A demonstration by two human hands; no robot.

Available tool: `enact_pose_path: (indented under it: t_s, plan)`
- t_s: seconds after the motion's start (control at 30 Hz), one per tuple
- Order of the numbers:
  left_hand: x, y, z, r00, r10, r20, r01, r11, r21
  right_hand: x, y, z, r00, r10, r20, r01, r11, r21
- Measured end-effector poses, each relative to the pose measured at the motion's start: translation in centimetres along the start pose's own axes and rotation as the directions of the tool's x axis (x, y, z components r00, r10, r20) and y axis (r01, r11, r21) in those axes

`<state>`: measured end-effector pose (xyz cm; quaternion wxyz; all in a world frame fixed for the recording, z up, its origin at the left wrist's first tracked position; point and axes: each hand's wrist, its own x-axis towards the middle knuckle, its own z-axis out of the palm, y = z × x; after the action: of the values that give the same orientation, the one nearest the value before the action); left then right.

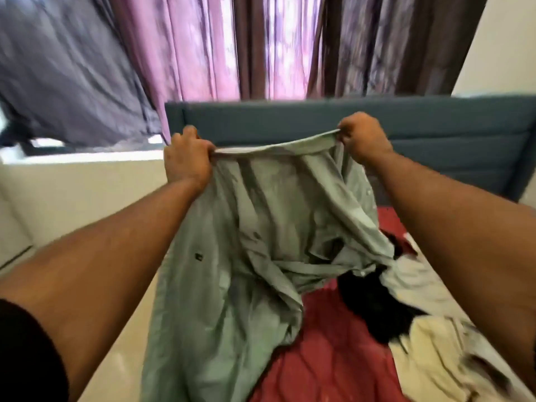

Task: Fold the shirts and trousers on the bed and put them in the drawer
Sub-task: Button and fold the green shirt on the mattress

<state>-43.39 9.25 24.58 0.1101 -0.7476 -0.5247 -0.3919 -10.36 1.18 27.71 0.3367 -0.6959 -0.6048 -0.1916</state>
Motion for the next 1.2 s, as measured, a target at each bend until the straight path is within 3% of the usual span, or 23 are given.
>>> enact_pose_path:
  t_s: [0.07, 0.13, 0.23, 0.33, 0.37, 0.4, 0.47, 0.53, 0.6, 0.63, 0.67, 0.7, 0.77, 0.8, 0.83, 0.9, 0.97, 1.03, 1.1, 1.2]
  plan:
    - [2.7, 1.3, -4.2, 0.98, -0.061, -0.188, 0.041, 0.993, -0.107, 1.6, -2.1, -5.2, 0.981, -0.084, -0.175, 0.103, 0.99, 0.101]
    - [2.3, 2.0, -7.0, 0.974, -0.142, -0.175, 0.11, 0.978, -0.179, -0.4, -3.4, -7.9, 0.965, -0.117, -0.235, 0.165, 0.966, 0.198]
    - [-3.5, 1.6, -8.9, 0.989, -0.067, -0.13, 0.028, 0.958, -0.284, -7.5, -4.0, -8.7, 0.997, -0.015, -0.077, 0.041, 0.935, 0.353]
    - [-13.7, -0.4, -8.2, 1.0, -0.014, 0.021, 0.022, 0.907, -0.421, -16.7, -3.3, -7.8, 0.969, -0.007, 0.246, -0.104, 0.893, 0.438]
    - [-18.2, -1.5, -7.3, 0.99, 0.006, 0.143, 0.055, 0.906, -0.419, -20.3, -3.2, -7.2, 0.91, -0.023, 0.414, -0.171, 0.889, 0.426]
    - [-22.3, -2.4, -6.5, 0.963, 0.025, 0.267, 0.084, 0.917, -0.39, -23.5, -3.4, -6.7, 0.806, -0.055, 0.59, -0.215, 0.9, 0.378]
    - [-30.5, -3.3, -5.3, 0.828, 0.067, 0.557, 0.097, 0.961, -0.259, -29.5, -4.0, -4.7, 0.45, -0.06, 0.891, -0.203, 0.965, 0.168]
    - [-37.4, -3.7, -3.6, 0.589, 0.135, 0.797, -0.068, 0.991, -0.117, -35.0, -4.7, -1.6, 0.126, -0.016, 0.992, -0.151, 0.988, 0.035]
    - [-43.3, -4.2, -1.8, 0.386, 0.108, 0.916, -0.149, 0.987, -0.053, -39.8, -5.1, 1.8, -0.035, -0.028, 0.999, -0.267, 0.964, 0.018]
    - [-46.1, -5.1, -0.7, 0.35, 0.071, 0.934, -0.092, 0.995, -0.041, -42.2, -5.3, 3.4, -0.09, -0.062, 0.994, -0.339, 0.941, 0.028]
    - [-48.2, -6.1, 0.2, 0.35, 0.055, 0.935, 0.005, 0.998, -0.061, -44.0, -5.3, 4.5, -0.106, -0.089, 0.99, -0.395, 0.918, 0.04]
    - [-49.7, -6.9, 0.8, 0.39, 0.047, 0.92, 0.123, 0.987, -0.103, -45.7, -5.2, 5.6, -0.081, -0.101, 0.992, -0.437, 0.898, 0.056]
    - [-50.6, -7.0, 1.0, 0.573, -0.06, 0.817, 0.416, 0.881, -0.227, -48.4, -5.0, 7.1, 0.137, -0.092, 0.986, -0.517, 0.843, 0.15]
    - [-50.2, -6.6, 0.9, 0.641, -0.194, 0.743, 0.534, 0.808, -0.249, -49.3, -5.1, 7.8, 0.263, -0.068, 0.962, -0.542, 0.815, 0.206]
    - [-49.8, -6.1, 0.8, 0.663, -0.338, 0.668, 0.635, 0.727, -0.262, -50.0, -5.2, 8.2, 0.358, -0.049, 0.933, -0.541, 0.803, 0.249]
    - [-50.3, -4.9, 0.8, 0.56, -0.626, 0.543, 0.815, 0.536, -0.222, -51.0, -5.6, 8.7, 0.442, -0.051, 0.896, -0.508, 0.809, 0.297]
    - [-52.2, -4.8, 1.4, 0.344, -0.821, 0.455, 0.922, 0.206, -0.327, -51.9, -5.6, 8.8, 0.468, -0.058, 0.882, -0.53, 0.78, 0.333]
    - [-53.4, -5.5, 2.0, 0.132, -0.856, 0.499, 0.882, -0.127, -0.453, -52.1, -4.9, 8.6, 0.464, -0.076, 0.883, -0.545, 0.761, 0.352]
    - [-53.3, -6.8, 2.3, 0.007, -0.842, 0.54, 0.829, -0.297, -0.474, -52.1, -3.9, 7.8, 0.426, -0.115, 0.897, -0.537, 0.766, 0.353]
    - [-53.0, -8.6, 3.1, -0.072, -0.812, 0.58, 0.737, -0.435, -0.517, -51.9, -2.4, 7.1, 0.23, -0.161, 0.96, -0.645, 0.713, 0.274]
